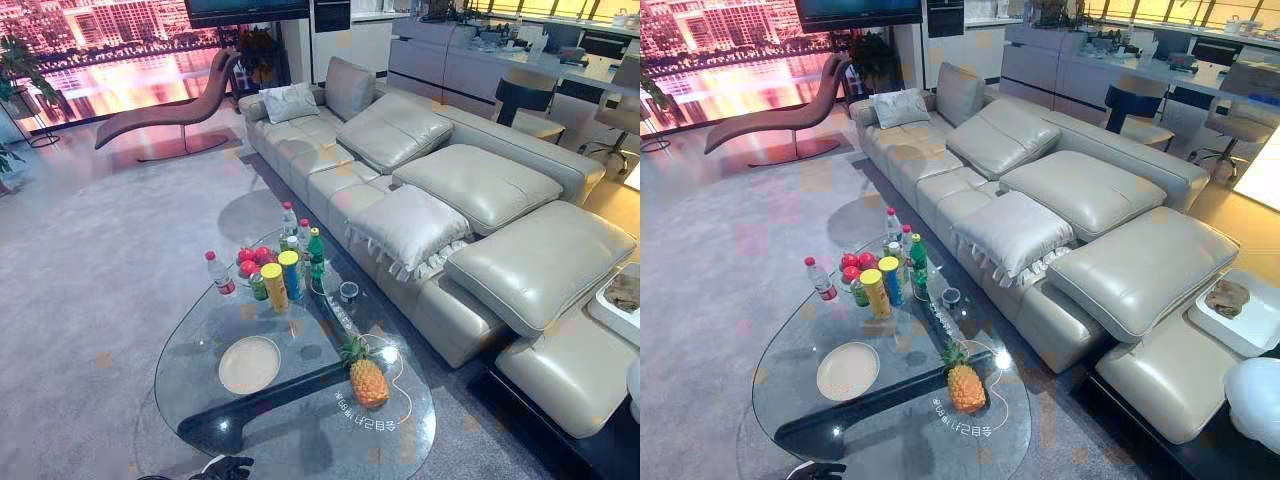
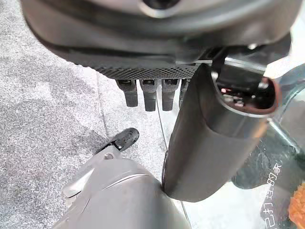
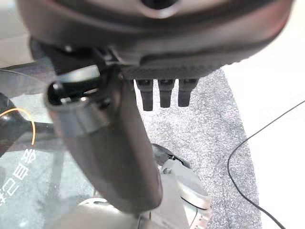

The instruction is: Pick up the fruit to the plate

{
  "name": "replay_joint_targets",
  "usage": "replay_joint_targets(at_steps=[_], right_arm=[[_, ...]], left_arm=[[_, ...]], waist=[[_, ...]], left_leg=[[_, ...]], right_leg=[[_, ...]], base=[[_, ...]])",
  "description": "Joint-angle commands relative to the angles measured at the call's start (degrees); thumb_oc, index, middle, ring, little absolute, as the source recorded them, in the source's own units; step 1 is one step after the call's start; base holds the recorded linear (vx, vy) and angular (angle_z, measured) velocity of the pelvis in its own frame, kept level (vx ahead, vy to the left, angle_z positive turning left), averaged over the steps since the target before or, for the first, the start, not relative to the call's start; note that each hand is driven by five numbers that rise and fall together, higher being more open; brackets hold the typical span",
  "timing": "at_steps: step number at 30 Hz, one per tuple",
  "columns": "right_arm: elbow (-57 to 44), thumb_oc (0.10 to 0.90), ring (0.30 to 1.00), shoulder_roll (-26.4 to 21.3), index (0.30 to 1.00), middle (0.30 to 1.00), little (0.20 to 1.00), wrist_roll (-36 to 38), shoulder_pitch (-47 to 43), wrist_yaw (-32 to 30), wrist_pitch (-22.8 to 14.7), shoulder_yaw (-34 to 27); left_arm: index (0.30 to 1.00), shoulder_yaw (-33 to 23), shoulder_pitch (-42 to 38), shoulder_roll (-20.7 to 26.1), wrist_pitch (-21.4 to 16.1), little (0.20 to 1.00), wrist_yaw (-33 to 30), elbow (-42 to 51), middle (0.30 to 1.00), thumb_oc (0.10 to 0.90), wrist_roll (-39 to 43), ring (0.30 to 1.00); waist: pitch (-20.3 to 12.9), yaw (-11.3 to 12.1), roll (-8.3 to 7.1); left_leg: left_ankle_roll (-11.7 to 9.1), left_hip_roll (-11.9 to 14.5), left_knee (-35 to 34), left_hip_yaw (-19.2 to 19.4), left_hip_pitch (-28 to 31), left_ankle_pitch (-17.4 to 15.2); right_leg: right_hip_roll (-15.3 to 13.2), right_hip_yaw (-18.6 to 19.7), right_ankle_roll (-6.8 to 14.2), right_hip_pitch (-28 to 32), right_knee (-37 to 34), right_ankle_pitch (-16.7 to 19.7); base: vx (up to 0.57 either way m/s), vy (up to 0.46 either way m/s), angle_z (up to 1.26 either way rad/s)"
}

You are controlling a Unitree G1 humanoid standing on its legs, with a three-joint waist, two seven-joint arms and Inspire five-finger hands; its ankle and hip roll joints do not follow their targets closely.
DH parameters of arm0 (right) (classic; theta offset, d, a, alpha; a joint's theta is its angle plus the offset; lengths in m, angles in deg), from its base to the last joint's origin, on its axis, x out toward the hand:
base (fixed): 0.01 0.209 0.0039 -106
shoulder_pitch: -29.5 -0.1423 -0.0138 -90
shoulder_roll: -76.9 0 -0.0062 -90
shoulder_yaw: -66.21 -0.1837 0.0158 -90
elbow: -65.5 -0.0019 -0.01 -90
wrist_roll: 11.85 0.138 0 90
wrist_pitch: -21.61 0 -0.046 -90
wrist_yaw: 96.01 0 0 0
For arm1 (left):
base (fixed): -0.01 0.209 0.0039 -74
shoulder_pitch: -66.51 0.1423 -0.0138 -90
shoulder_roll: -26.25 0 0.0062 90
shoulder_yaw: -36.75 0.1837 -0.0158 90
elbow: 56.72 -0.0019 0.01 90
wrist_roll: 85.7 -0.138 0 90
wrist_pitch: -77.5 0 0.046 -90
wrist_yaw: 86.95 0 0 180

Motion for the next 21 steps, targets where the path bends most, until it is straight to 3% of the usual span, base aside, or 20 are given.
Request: replay_joint_targets(at_steps=[1,21], right_arm=[[4.4,0.8,0.9,-1.4,0.9,0.9,0.9,0.0,-6.3,-0.5,0.0,-1.8],[4.6,0.8,0.9,-1.5,0.9,0.9,0.9,-0.4,-6.7,-0.8,-0.2,-1.7]], left_arm=[[0.9,0.6,-4.8,-0.1,-0.7,0.9,1.5,-4.0,0.9,0.8,-3.0,0.9],[0.9,1.0,-5.1,-0.3,0.1,0.9,0.4,-3.9,0.9,0.8,-2.7,0.9]], waist=[[2.6,1.6,-0.64],[2.9,2.1,-0.6]], left_leg=[[-0.4,1.8,0.3,1.8,3.4,-3.5],[-0.2,1.6,0.3,1.1,3.3,-3.5]], right_leg=[[-3.2,-2.8,2.2,-0.6,0.2,2.6],[-3.1,-3.1,2.1,0.0,0.4,2.3]], base=[[0.06,-0.112,-0.34],[0.0,0.0,0.0]])
